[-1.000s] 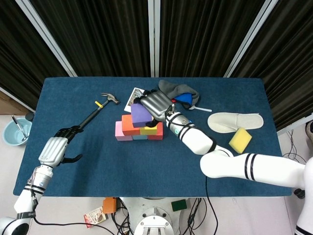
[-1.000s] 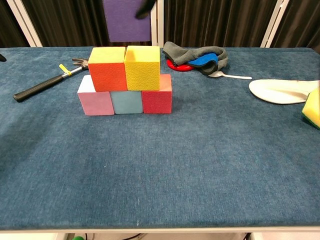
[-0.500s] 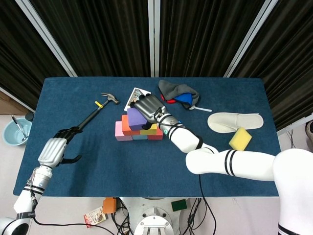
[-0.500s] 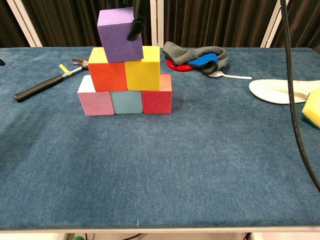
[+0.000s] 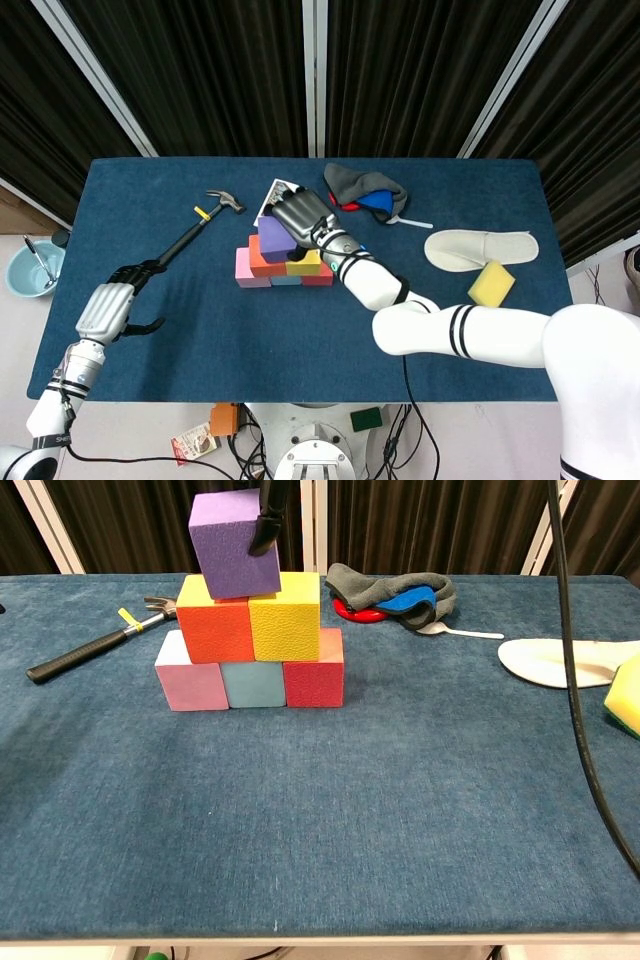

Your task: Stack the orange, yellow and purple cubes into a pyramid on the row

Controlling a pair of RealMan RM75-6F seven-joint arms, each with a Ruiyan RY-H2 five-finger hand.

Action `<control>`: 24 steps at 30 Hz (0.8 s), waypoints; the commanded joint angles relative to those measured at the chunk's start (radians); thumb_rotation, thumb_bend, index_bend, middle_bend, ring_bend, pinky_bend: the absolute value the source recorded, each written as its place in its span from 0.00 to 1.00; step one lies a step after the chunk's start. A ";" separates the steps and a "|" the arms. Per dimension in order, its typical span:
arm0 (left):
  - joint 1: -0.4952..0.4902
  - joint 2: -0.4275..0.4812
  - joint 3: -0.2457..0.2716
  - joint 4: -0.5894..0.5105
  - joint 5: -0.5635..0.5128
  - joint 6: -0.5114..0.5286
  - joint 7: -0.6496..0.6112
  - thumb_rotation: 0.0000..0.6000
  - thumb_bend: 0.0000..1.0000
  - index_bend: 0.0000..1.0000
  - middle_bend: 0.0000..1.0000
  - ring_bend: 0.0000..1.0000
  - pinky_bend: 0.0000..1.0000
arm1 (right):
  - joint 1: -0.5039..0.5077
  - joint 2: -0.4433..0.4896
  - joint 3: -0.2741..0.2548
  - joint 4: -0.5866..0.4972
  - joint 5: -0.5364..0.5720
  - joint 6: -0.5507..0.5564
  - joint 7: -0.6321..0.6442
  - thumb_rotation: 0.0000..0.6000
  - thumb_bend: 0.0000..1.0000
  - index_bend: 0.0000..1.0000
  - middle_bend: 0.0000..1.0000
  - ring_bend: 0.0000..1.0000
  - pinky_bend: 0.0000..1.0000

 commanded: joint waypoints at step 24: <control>0.004 -0.001 -0.004 0.010 0.001 -0.006 -0.010 1.00 0.17 0.19 0.13 0.14 0.13 | 0.026 -0.006 -0.020 -0.001 0.011 0.009 0.026 1.00 0.29 0.36 0.32 0.15 0.19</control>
